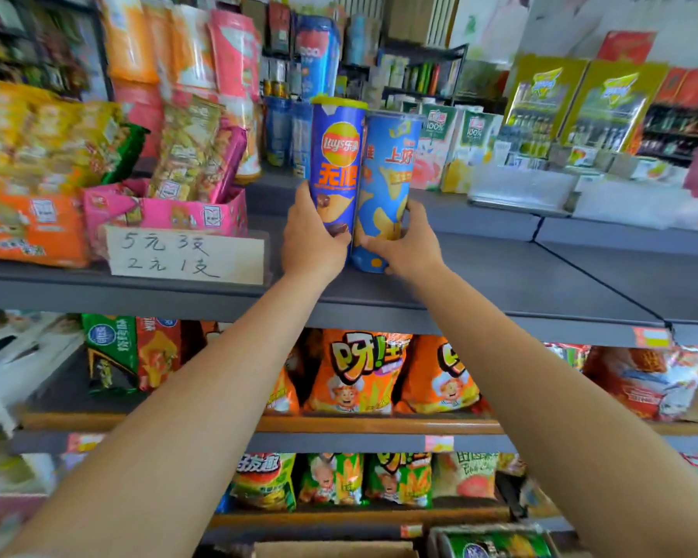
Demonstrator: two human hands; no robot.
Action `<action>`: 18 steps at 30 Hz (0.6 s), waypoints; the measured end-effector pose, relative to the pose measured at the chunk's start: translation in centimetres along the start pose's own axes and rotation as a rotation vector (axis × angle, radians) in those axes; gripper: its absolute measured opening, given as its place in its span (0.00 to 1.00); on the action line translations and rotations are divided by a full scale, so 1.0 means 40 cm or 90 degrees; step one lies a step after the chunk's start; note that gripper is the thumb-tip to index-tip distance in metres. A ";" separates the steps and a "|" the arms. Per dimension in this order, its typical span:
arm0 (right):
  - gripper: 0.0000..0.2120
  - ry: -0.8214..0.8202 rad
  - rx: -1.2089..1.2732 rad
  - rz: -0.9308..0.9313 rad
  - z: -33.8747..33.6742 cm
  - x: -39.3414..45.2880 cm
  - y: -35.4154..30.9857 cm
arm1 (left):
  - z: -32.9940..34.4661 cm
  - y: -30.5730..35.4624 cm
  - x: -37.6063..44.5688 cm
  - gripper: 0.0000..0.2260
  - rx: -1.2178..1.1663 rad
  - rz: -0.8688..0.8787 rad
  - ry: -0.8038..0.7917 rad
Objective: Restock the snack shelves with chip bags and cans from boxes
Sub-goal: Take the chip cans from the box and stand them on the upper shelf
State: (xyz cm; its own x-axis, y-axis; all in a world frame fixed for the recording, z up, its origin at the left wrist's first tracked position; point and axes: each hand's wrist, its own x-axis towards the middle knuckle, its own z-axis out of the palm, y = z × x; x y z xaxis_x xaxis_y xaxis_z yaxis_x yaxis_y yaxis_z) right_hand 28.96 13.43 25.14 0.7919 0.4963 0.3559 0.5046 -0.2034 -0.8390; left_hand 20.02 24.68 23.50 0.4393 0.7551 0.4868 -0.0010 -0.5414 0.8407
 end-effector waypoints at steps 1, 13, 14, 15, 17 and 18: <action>0.33 -0.006 -0.009 0.007 0.009 0.011 0.001 | 0.002 -0.002 0.003 0.37 0.034 -0.008 0.003; 0.33 0.000 -0.084 0.064 0.057 0.025 -0.020 | -0.006 0.012 0.010 0.38 0.073 -0.141 -0.006; 0.34 -0.001 -0.077 0.065 0.041 0.009 -0.025 | -0.011 0.019 0.003 0.39 0.065 -0.132 0.002; 0.34 0.006 -0.069 0.058 0.019 -0.014 -0.031 | -0.016 0.028 -0.010 0.39 0.059 -0.108 0.013; 0.27 0.046 -0.028 0.001 -0.038 -0.093 -0.036 | -0.030 0.050 -0.063 0.36 0.026 -0.008 0.040; 0.21 0.071 0.006 -0.046 -0.070 -0.152 -0.029 | -0.037 0.065 -0.109 0.32 -0.015 0.057 0.047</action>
State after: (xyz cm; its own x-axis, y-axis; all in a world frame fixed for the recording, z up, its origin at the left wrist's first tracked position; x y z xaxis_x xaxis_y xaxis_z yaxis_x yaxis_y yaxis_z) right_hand 24.51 8.28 25.11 0.7870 0.4119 0.4594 0.5595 -0.1628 -0.8127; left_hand 16.76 20.54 23.90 0.3698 0.7294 0.5755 -0.0588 -0.5998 0.7980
